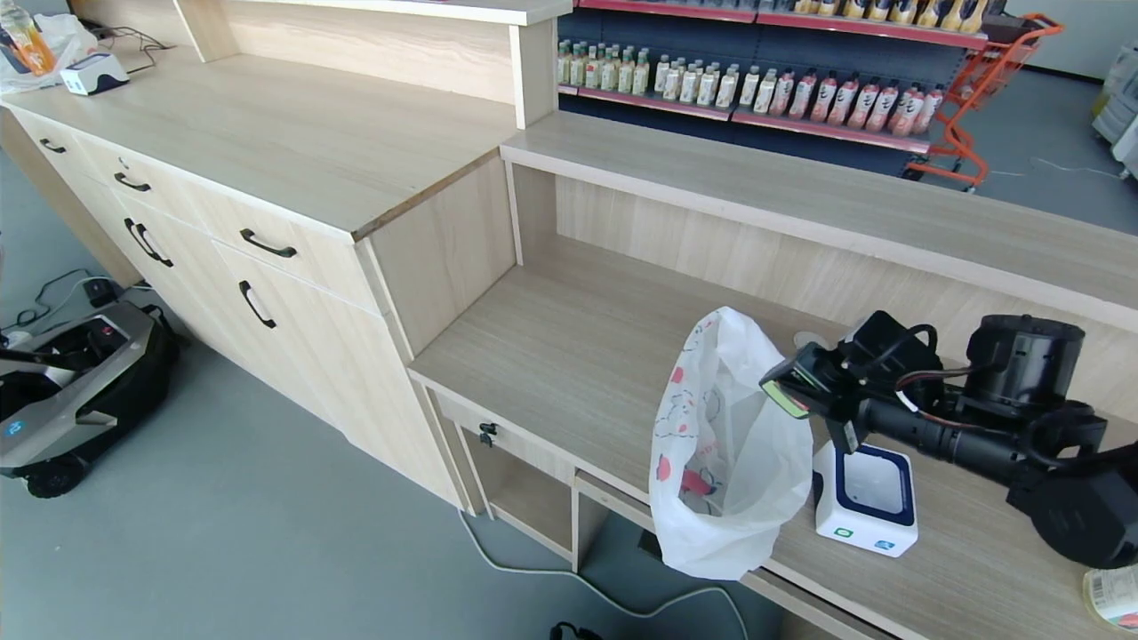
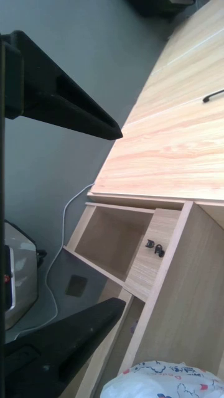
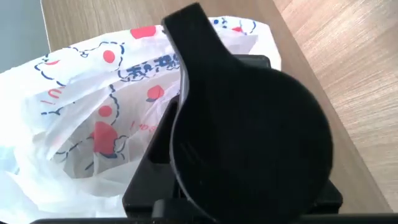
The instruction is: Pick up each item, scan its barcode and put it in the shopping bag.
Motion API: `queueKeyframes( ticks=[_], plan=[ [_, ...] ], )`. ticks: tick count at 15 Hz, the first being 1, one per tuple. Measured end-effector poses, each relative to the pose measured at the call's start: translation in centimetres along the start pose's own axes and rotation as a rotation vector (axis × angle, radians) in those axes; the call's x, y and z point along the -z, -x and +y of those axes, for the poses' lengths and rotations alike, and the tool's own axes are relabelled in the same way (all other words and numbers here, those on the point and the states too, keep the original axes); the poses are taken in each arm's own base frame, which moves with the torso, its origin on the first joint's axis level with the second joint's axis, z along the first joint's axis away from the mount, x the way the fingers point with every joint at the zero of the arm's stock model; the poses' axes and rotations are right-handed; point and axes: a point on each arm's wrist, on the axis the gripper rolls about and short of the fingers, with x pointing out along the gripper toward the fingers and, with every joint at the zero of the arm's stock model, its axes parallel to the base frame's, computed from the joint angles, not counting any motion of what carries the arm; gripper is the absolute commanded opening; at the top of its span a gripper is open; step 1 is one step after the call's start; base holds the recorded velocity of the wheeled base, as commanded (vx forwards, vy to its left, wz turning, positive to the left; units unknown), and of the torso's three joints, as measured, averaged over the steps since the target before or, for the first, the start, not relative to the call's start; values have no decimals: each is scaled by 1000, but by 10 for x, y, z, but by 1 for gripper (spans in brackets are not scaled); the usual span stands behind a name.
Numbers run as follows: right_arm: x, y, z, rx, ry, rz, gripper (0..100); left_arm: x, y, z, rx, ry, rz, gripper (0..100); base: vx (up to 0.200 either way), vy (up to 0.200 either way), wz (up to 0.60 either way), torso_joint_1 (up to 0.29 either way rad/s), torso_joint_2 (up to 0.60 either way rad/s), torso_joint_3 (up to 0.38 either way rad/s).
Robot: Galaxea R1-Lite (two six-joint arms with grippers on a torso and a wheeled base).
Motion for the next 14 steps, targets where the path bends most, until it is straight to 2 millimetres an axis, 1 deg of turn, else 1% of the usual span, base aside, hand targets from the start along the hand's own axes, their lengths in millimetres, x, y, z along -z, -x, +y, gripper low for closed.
queueKeyframes(
  ticks=[2,5,7,11,14],
  plan=[
    [16,-16,4,-26,-35,39,0,0,0,0,-1,0,0,100,0,0,0,0,0,0],
    [31,-38,6,-46,-71,56,0,0,0,0,-1,0,0,100,0,0,0,0,0,0],
    [40,-49,8,-53,-119,71,0,0,0,0,-1,0,0,100,0,0,0,0,0,0],
    [52,-66,12,-62,-184,73,0,0,0,0,-1,0,0,100,0,0,0,0,0,0],
    [56,-78,11,-52,-228,52,0,0,0,0,-1,0,-1,100,0,0,0,0,0,0]
  ],
)
